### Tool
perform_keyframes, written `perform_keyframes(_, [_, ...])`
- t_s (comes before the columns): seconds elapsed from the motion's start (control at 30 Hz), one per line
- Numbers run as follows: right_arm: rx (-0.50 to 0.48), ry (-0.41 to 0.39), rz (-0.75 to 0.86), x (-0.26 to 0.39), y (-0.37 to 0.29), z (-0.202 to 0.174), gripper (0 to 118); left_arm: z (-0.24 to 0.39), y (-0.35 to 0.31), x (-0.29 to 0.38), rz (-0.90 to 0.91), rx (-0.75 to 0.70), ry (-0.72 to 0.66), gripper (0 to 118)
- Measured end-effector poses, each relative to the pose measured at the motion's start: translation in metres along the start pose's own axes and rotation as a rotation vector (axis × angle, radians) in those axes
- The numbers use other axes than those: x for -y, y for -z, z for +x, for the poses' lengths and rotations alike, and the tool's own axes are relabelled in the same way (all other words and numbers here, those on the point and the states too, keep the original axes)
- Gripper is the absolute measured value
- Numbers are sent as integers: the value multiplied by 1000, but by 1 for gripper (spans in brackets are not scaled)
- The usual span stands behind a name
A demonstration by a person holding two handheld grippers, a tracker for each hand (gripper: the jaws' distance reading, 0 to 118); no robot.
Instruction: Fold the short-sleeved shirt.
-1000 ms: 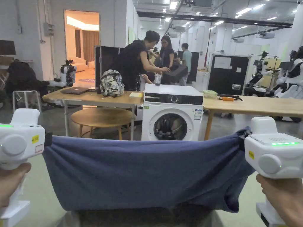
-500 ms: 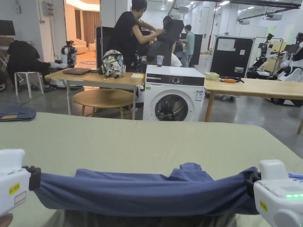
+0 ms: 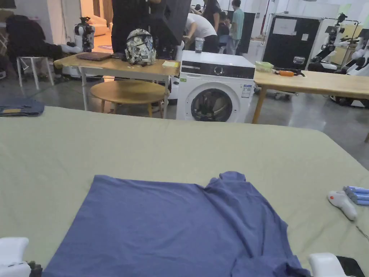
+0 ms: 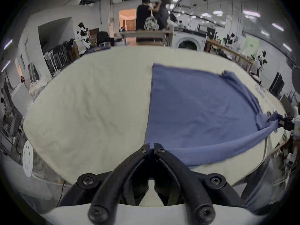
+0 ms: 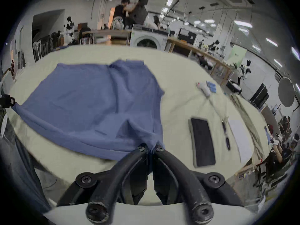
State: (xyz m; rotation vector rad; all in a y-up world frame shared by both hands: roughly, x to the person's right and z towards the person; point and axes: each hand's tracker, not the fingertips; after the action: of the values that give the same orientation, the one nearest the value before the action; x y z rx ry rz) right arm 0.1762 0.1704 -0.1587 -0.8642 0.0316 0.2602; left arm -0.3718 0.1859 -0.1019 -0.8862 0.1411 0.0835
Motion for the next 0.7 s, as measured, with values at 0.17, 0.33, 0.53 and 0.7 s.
perform_keyframes(0.17, [-41,-2,-150,22,39,13,4,1,22,14,-120,-9,17,0])
perform_keyframes(0.33, [-52,13,-179,31,50,12,7,1,30,23,-143,-4,23,0])
perform_keyframes(0.53, [-2,15,-156,14,34,13,70,-2,21,13,-125,17,-18,17])
perform_keyframes(0.7, [-5,67,10,-18,-2,11,70,-3,-2,-12,8,51,-102,29])
